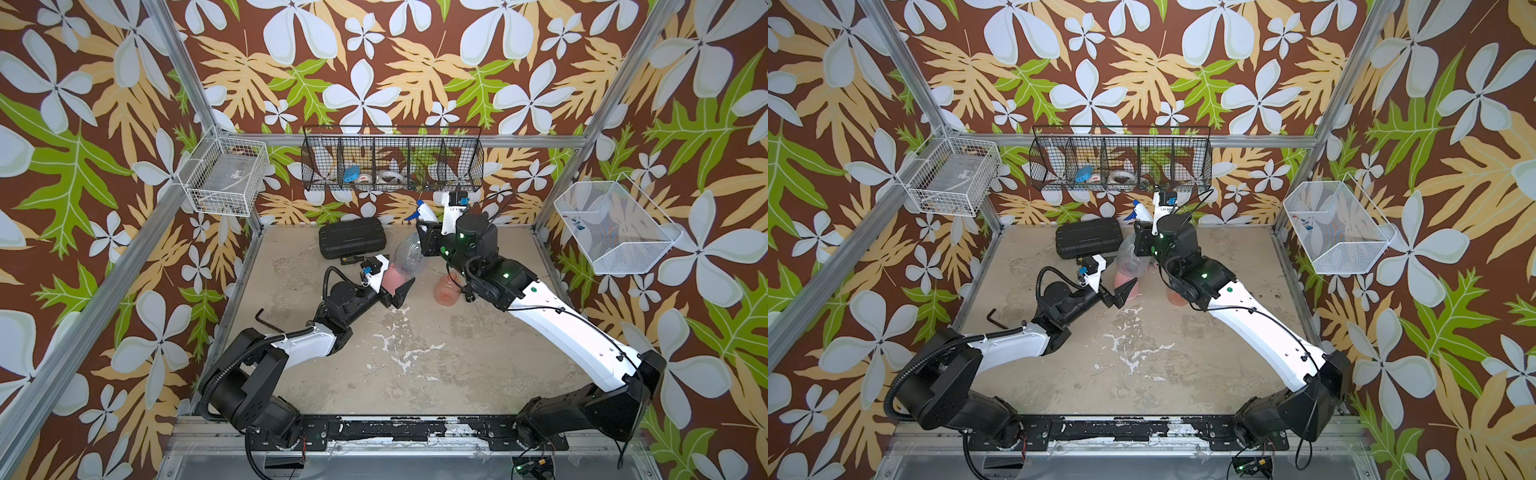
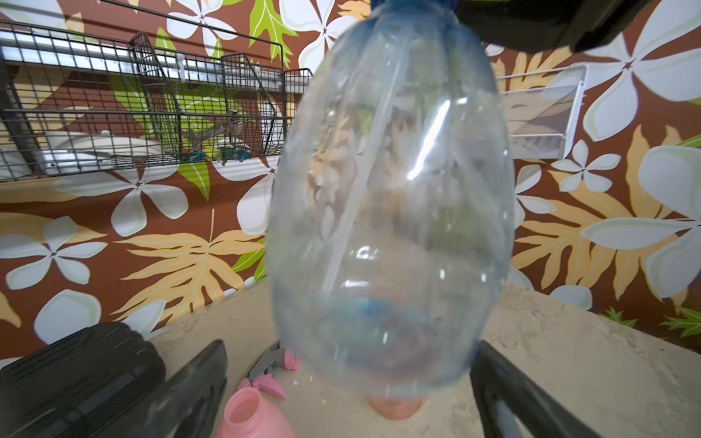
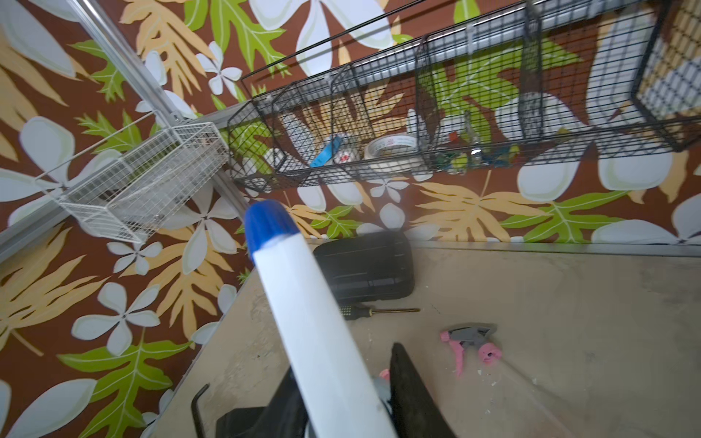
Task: Attach spray nozzles to spray bottles
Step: Screw the spray nozzle on the spray bottle, then place the spray bottle at the center of the board.
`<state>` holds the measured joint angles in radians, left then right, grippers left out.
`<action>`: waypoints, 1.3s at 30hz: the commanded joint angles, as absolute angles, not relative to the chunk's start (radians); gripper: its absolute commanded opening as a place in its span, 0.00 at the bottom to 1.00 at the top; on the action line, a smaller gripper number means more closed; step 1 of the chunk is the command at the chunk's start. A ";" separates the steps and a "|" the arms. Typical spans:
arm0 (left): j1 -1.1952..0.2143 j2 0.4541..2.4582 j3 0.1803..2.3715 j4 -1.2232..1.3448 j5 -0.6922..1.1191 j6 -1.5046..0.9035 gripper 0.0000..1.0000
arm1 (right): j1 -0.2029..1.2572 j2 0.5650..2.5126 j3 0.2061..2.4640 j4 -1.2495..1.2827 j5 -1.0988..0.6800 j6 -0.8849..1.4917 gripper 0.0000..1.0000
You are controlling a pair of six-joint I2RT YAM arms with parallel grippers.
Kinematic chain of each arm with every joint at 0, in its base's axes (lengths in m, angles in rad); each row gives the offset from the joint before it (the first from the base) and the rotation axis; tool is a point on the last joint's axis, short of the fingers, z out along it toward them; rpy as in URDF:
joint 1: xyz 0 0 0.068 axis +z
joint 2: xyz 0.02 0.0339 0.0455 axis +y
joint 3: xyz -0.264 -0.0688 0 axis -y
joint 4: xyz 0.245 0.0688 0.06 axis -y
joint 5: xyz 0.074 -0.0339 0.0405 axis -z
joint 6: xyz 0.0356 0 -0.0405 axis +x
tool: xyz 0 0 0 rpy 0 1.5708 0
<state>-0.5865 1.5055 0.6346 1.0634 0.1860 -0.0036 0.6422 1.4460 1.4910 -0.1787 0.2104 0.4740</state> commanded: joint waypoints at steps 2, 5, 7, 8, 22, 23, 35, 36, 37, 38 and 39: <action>-0.583 1.504 0.604 1.045 0.089 -0.011 1.00 | 0.532 1.446 1.505 -0.211 0.282 0.441 0.00; -0.583 1.534 0.603 1.048 0.041 -0.055 1.00 | 0.416 1.472 1.489 -0.218 0.346 0.425 0.00; -0.583 1.549 0.620 1.024 0.004 -0.096 1.00 | 0.345 1.495 1.440 -0.169 0.383 0.419 0.00; -0.584 1.553 0.627 1.016 -0.017 -0.118 1.00 | 0.307 1.515 1.415 -0.130 0.388 0.425 0.00; -0.581 1.540 0.577 0.928 -0.327 -0.190 1.00 | 0.179 2.017 1.564 0.179 0.438 0.328 0.00; -0.582 1.542 0.585 0.900 -0.333 -0.206 1.00 | 0.179 2.042 1.573 0.198 0.434 0.313 0.00; -0.571 1.540 0.587 0.910 -0.266 -0.264 1.00 | 0.179 2.103 1.467 0.424 0.369 0.225 0.00; -0.571 1.537 0.582 0.921 -0.257 -0.270 1.00 | 0.179 2.105 1.457 0.431 0.365 0.227 0.00; -0.570 1.538 0.579 0.927 -0.249 -0.272 1.00 | 0.179 2.105 1.450 0.434 0.364 0.230 0.00; -0.569 1.541 0.580 0.928 -0.241 -0.268 1.00 | 0.179 2.103 1.440 0.442 0.364 0.234 0.00; -0.569 1.540 0.581 0.921 -0.238 -0.267 1.00 | 0.179 2.100 1.427 0.447 0.367 0.238 0.00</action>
